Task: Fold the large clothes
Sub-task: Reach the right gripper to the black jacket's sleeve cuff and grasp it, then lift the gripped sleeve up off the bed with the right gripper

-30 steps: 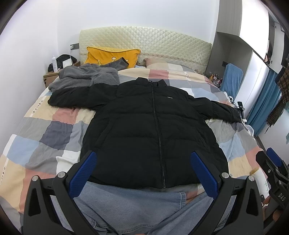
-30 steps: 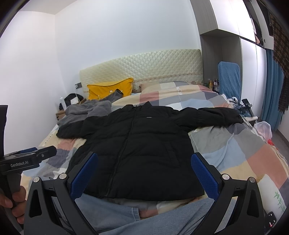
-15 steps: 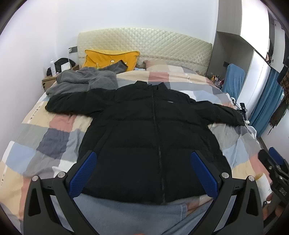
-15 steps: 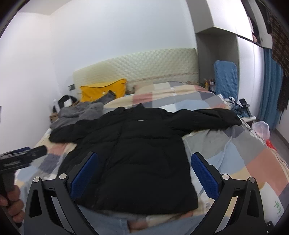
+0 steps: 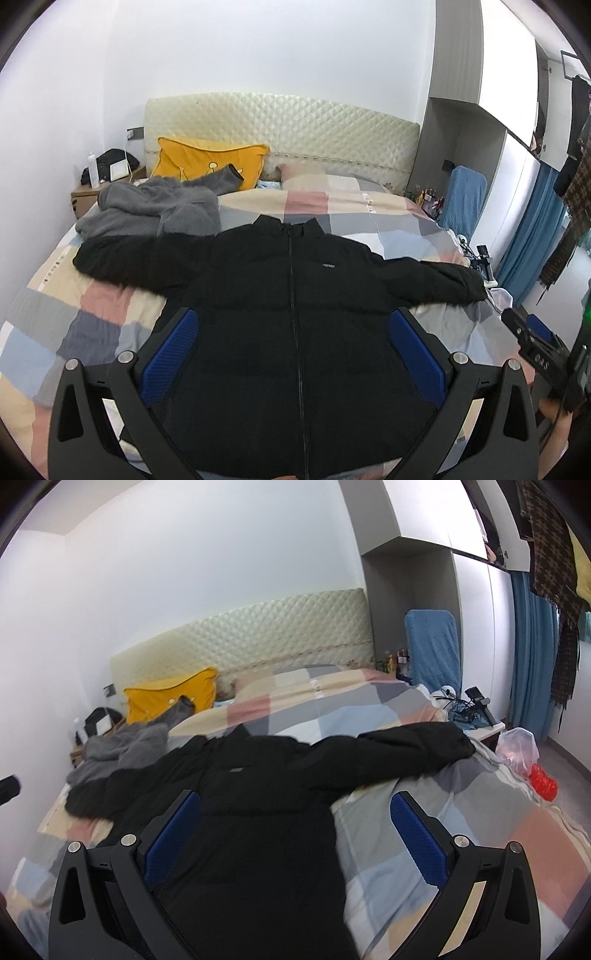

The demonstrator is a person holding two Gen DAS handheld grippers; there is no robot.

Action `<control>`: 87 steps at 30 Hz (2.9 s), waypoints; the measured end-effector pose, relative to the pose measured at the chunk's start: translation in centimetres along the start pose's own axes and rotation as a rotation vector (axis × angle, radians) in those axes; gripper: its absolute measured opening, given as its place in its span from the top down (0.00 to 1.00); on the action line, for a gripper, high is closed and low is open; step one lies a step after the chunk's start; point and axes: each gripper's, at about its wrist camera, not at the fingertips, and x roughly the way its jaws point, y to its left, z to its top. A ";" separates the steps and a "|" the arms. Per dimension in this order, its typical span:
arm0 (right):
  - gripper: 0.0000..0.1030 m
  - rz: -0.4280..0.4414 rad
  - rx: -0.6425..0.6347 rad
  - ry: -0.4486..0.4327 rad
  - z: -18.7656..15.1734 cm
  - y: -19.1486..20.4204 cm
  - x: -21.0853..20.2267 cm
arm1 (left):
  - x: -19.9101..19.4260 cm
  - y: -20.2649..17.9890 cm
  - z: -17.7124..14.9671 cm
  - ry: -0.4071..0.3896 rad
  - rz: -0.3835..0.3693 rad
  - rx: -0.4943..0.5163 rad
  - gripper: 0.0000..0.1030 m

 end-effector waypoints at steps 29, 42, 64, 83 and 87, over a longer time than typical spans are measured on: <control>0.00 -0.219 0.188 0.026 0.3 -14.9 22.2 | 15.6 2.8 0.0 0.093 0.022 0.004 0.00; 0.04 -0.264 0.372 0.041 -2.8 -23.8 27.1 | 19.8 4.4 -3.8 0.201 0.063 0.018 0.00; 0.42 -0.225 0.662 0.062 -1.5 -37.7 34.8 | 24.9 5.0 -4.7 0.268 0.179 0.015 0.00; 0.96 -0.321 0.392 -0.158 13.3 -26.9 22.1 | 21.0 6.5 -4.2 0.202 0.236 0.065 0.00; 0.96 -0.265 0.337 -0.211 17.3 -20.7 19.5 | 19.4 7.4 -4.0 0.154 0.261 0.087 0.00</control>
